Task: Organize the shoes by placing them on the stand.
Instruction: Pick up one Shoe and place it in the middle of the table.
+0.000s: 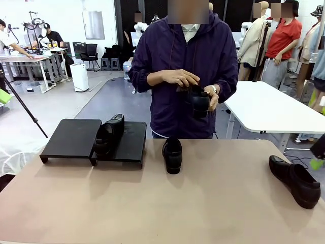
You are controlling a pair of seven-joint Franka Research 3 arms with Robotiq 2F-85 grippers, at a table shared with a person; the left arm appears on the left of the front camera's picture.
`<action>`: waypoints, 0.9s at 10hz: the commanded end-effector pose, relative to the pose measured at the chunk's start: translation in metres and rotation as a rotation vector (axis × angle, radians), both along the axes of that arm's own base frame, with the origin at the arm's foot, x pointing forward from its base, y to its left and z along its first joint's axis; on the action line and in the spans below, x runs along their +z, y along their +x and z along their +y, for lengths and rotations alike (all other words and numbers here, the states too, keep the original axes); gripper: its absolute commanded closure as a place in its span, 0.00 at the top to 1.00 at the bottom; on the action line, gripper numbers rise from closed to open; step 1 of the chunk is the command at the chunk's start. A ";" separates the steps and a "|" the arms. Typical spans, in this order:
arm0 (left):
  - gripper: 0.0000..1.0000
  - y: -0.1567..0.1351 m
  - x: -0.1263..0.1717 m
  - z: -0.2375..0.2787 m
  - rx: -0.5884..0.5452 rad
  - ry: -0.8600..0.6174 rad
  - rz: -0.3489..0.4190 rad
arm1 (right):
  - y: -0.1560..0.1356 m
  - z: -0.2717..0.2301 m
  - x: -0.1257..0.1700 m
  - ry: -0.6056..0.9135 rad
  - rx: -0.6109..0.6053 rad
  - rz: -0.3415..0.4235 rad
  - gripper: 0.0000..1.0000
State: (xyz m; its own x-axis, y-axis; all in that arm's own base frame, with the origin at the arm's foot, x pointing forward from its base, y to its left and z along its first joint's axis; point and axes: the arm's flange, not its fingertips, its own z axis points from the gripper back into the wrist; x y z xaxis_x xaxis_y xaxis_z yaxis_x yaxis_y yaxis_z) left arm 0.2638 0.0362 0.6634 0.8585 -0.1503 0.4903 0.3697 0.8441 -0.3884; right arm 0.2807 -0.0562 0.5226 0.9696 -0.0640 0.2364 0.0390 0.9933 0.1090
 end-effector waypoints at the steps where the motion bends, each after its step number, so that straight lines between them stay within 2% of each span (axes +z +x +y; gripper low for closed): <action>1: 1.00 -0.001 0.002 0.003 -0.019 0.006 -0.003 | 0.002 0.011 -0.007 -0.047 0.020 0.031 1.00; 2: 1.00 -0.001 0.002 0.003 -0.019 0.006 -0.003 | 0.002 0.011 -0.007 -0.047 0.020 0.031 1.00; 3: 1.00 -0.001 0.002 0.003 -0.019 0.006 -0.003 | -0.005 -0.003 0.003 0.006 0.003 -0.008 1.00; 4: 1.00 -0.001 0.002 0.003 -0.019 0.006 -0.003 | 0.011 -0.007 -0.002 -0.015 0.011 -0.037 1.00; 7: 1.00 -0.001 0.002 0.003 -0.019 0.006 -0.003 | 0.085 -0.029 -0.025 -0.038 0.127 -0.025 1.00; 9: 1.00 -0.001 0.002 0.003 -0.019 0.006 -0.003 | 0.114 -0.040 -0.040 -0.068 0.128 -0.033 1.00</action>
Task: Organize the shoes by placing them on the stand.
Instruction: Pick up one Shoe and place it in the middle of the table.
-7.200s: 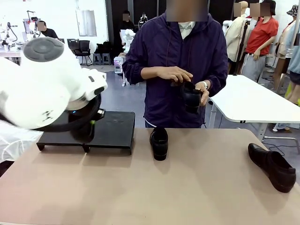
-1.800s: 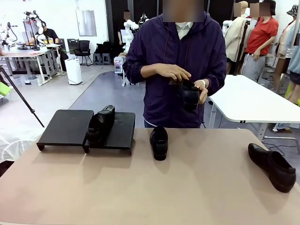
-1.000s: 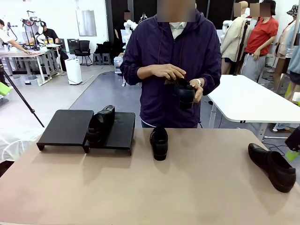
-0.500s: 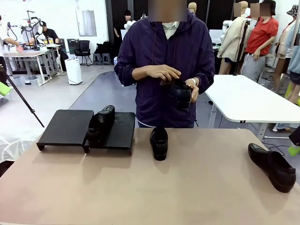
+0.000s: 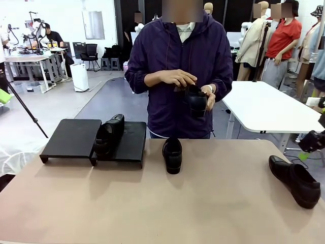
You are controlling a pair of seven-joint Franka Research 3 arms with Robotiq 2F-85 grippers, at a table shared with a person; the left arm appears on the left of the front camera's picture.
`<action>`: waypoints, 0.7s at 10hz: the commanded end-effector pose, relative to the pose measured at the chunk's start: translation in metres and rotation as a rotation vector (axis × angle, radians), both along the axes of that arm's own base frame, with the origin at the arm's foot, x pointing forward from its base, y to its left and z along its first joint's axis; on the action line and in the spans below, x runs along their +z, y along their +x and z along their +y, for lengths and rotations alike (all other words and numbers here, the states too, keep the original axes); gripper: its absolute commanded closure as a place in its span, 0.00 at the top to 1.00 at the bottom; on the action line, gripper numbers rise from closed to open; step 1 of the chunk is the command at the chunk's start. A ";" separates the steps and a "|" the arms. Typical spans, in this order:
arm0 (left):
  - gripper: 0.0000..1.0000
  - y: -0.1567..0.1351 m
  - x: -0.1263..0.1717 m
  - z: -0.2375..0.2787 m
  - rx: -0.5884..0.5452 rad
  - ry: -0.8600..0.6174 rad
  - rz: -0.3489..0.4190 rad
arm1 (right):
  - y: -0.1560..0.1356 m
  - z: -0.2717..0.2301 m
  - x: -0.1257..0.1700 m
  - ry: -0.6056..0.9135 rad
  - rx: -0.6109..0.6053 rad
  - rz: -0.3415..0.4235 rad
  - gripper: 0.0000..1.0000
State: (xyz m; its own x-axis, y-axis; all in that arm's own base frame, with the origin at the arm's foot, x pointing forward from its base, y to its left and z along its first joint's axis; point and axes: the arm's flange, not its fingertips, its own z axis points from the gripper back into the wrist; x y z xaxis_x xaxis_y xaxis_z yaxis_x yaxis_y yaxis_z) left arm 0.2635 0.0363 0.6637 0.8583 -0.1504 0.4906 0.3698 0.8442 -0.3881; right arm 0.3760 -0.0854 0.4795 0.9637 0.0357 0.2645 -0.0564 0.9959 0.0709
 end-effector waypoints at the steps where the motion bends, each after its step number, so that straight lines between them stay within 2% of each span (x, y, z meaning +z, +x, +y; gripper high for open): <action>1: 1.00 -0.001 0.001 0.003 -0.019 0.006 -0.003 | 0.030 -0.013 -0.010 -0.041 0.053 0.004 1.00; 3: 1.00 -0.001 0.001 0.003 -0.019 0.006 -0.003 | 0.044 -0.014 -0.036 -0.027 0.108 -0.016 1.00; 7: 1.00 -0.001 0.001 0.003 -0.019 0.006 -0.003 | 0.059 -0.018 -0.075 -0.043 0.133 0.013 1.00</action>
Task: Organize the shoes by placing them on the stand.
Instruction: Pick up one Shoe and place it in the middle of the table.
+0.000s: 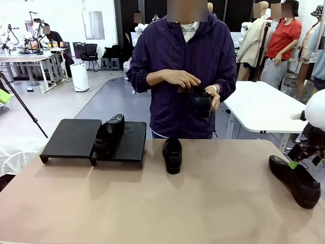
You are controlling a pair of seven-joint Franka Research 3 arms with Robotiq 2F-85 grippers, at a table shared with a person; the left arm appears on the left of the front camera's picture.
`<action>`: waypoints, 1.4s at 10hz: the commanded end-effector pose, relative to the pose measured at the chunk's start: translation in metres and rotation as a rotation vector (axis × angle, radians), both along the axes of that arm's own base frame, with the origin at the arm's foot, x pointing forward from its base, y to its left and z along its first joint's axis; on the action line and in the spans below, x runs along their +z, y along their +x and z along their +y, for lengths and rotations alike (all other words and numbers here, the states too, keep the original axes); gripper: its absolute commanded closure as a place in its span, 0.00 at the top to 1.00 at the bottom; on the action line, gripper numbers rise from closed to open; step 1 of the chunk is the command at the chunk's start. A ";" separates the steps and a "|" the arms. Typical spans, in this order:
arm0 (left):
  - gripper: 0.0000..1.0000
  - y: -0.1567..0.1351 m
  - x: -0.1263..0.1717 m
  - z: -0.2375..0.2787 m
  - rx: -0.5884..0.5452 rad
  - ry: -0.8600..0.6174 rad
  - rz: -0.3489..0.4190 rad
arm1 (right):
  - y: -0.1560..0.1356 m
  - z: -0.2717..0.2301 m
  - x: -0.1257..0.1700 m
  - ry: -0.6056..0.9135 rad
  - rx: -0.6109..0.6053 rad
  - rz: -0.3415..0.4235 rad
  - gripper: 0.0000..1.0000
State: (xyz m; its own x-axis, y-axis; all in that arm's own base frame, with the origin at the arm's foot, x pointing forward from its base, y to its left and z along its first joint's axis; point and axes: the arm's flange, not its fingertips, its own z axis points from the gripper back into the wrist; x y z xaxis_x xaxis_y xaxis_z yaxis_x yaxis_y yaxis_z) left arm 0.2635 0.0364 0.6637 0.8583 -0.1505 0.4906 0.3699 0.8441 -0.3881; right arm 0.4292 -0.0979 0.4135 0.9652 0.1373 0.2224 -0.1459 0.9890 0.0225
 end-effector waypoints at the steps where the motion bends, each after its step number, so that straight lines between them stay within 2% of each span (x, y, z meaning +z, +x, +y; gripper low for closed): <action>1: 1.00 0.000 0.001 0.003 -0.019 0.006 -0.003 | 0.008 -0.005 -0.017 0.009 0.039 -0.012 1.00; 5: 1.00 0.000 0.001 0.003 -0.019 0.006 -0.003 | 0.012 -0.007 -0.033 0.021 0.028 0.045 1.00; 9: 1.00 0.000 0.001 0.003 -0.019 0.006 -0.003 | 0.010 0.002 -0.034 0.024 0.044 0.068 1.00; 14: 1.00 0.000 0.001 0.003 -0.019 0.006 -0.003 | 0.022 0.007 -0.062 0.037 0.048 0.084 1.00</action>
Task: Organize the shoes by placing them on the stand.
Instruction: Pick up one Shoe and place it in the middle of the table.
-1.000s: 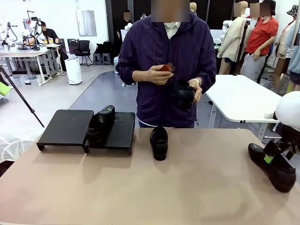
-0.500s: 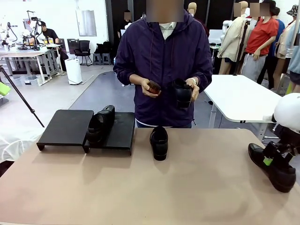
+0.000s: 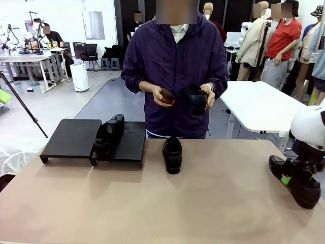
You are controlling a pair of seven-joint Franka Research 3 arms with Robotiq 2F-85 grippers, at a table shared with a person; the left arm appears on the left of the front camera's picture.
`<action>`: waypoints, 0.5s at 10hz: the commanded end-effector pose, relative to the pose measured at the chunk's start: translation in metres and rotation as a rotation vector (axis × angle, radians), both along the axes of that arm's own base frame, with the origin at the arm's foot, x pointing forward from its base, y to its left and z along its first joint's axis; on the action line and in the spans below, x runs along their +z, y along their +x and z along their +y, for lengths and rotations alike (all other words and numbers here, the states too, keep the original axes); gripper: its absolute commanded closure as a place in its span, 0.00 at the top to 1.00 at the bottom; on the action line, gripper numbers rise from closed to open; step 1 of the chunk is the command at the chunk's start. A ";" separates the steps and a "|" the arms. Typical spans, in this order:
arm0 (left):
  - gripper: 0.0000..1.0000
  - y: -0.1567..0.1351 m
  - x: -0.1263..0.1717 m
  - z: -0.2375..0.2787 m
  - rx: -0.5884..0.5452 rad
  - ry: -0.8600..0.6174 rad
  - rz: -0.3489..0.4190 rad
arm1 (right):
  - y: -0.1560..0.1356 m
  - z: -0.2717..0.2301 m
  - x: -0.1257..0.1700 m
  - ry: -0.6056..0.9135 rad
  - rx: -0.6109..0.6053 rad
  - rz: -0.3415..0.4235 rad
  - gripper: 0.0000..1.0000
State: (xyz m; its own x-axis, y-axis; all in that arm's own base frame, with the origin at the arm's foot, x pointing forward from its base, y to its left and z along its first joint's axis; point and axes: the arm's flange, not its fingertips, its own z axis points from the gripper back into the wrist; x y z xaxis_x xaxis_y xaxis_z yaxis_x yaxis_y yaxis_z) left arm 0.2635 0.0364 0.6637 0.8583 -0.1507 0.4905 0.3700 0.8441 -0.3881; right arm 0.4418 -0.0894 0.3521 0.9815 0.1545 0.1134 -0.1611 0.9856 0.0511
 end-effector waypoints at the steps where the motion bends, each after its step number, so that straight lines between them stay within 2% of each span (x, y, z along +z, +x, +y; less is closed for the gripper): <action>1: 1.00 0.000 0.001 0.003 -0.018 0.006 -0.003 | 0.010 0.000 -0.003 0.031 0.029 -0.012 1.00; 2: 1.00 0.000 0.001 0.003 -0.018 0.006 -0.003 | 0.010 0.001 -0.004 0.036 0.041 0.011 0.40; 3: 1.00 0.000 0.001 0.003 -0.018 0.006 -0.003 | 0.010 0.002 -0.005 0.031 0.043 0.019 0.00; 5: 1.00 0.000 0.001 0.003 -0.018 0.006 -0.003 | 0.011 0.003 -0.006 0.029 0.047 0.025 0.00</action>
